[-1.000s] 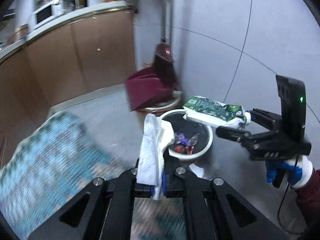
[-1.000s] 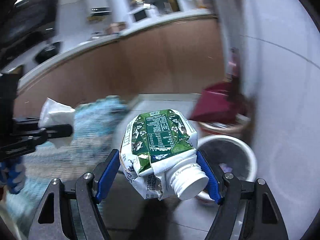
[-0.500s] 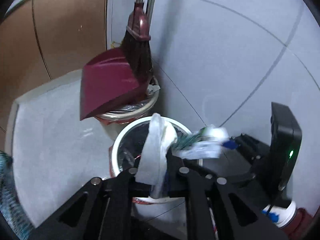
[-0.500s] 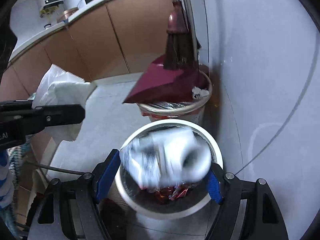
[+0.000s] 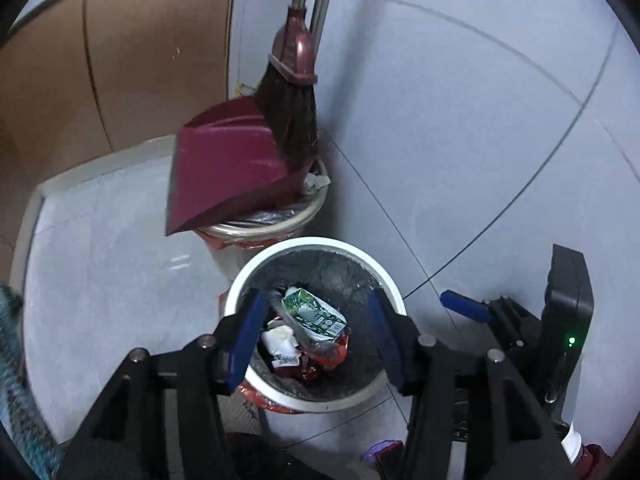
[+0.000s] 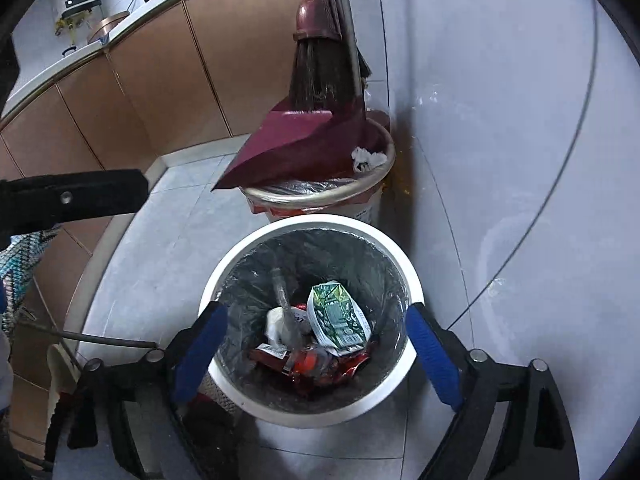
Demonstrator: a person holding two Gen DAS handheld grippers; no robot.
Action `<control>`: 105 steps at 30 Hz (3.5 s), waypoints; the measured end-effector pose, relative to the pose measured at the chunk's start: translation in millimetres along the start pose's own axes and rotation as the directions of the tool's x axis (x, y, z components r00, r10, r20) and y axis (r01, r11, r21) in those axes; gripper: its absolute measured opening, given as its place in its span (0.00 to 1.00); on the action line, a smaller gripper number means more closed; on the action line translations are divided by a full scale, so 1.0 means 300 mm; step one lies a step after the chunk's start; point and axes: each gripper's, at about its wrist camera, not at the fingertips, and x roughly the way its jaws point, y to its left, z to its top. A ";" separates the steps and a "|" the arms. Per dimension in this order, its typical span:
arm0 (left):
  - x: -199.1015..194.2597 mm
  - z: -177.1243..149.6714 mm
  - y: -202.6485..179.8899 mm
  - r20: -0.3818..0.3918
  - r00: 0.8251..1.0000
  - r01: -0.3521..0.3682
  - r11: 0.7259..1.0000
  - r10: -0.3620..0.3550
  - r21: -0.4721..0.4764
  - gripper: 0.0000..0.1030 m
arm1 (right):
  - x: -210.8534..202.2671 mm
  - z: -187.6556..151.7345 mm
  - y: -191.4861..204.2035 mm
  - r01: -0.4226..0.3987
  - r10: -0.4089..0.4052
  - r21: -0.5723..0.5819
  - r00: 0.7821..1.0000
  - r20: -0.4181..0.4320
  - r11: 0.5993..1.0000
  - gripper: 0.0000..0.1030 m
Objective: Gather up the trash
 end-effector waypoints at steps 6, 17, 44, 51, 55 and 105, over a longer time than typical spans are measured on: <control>-0.253 -0.064 -0.032 0.137 0.985 -0.100 0.995 0.101 -0.015 0.50 | -0.153 0.009 0.109 0.021 -0.018 -0.057 0.998 0.063 0.998 0.98; -0.708 -0.303 -0.044 0.316 0.896 -0.297 0.950 0.311 -0.095 0.65 | -0.541 -0.015 0.340 0.018 0.009 -0.128 0.978 0.208 0.992 1.00; -1.333 -0.794 0.028 0.423 0.629 -0.550 0.758 0.653 -0.352 0.79 | -1.053 -0.262 0.823 0.065 0.095 -0.345 0.900 0.426 0.936 1.00; -1.367 -0.822 0.012 0.435 0.569 -0.581 0.715 0.698 -0.388 0.82 | -1.117 -0.290 0.827 0.116 0.062 -0.324 0.869 0.491 0.939 1.00; -1.378 -0.837 0.011 0.431 0.546 -0.593 0.695 0.719 -0.407 0.82 | -1.138 -0.297 0.827 0.112 0.071 -0.320 0.857 0.510 0.941 1.00; -1.405 -0.887 0.053 0.426 0.512 -0.597 0.666 0.746 -0.448 0.83 | -1.121 -0.315 0.833 0.097 0.110 -0.358 0.850 0.516 0.929 1.00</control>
